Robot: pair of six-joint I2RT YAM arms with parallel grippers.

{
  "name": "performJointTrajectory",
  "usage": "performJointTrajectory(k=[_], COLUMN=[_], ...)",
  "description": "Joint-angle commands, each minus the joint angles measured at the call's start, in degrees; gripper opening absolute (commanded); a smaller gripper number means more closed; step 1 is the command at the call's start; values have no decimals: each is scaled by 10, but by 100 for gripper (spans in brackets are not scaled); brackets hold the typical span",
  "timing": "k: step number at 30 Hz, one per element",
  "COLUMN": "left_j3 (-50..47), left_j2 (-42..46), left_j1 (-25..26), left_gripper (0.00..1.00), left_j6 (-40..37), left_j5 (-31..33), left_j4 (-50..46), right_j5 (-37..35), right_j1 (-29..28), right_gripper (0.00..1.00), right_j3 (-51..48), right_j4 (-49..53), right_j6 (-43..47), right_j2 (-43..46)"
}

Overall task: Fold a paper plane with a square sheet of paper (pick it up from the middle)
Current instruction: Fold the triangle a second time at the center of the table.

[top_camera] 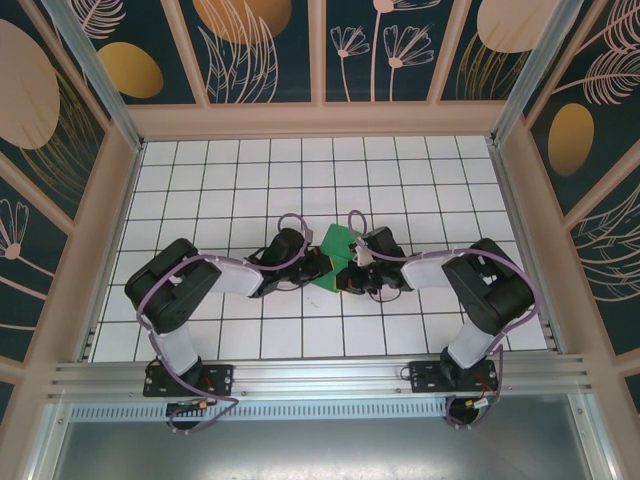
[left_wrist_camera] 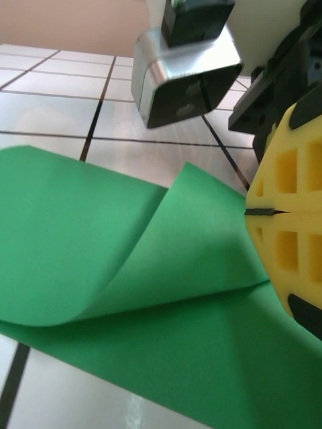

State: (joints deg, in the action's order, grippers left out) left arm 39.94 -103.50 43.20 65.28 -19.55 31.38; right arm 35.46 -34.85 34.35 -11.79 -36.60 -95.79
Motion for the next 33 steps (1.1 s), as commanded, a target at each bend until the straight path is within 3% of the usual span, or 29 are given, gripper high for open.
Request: performJointTrajectory(k=[1,13,21,33], left_j3=[0,65,67,83], left_j2=[-31,-54,-51,-69], left_j1=[4,0,-7,-38], left_gripper=[2,5,5,5], left_j6=[16,-58,-62,-83], left_j5=[-17,95,100,86], left_j4=[41,-112,-110,-106], right_j5=[-50,-82,-130,-142], right_j1=[-5,-9,-17,-23], right_gripper=[0,0,0,0], right_j3=[-8,-6,15,14], right_j4=[28,84,136,157], right_j6=[-2,25,37,45], right_j2=[-17,-23,-40,-47])
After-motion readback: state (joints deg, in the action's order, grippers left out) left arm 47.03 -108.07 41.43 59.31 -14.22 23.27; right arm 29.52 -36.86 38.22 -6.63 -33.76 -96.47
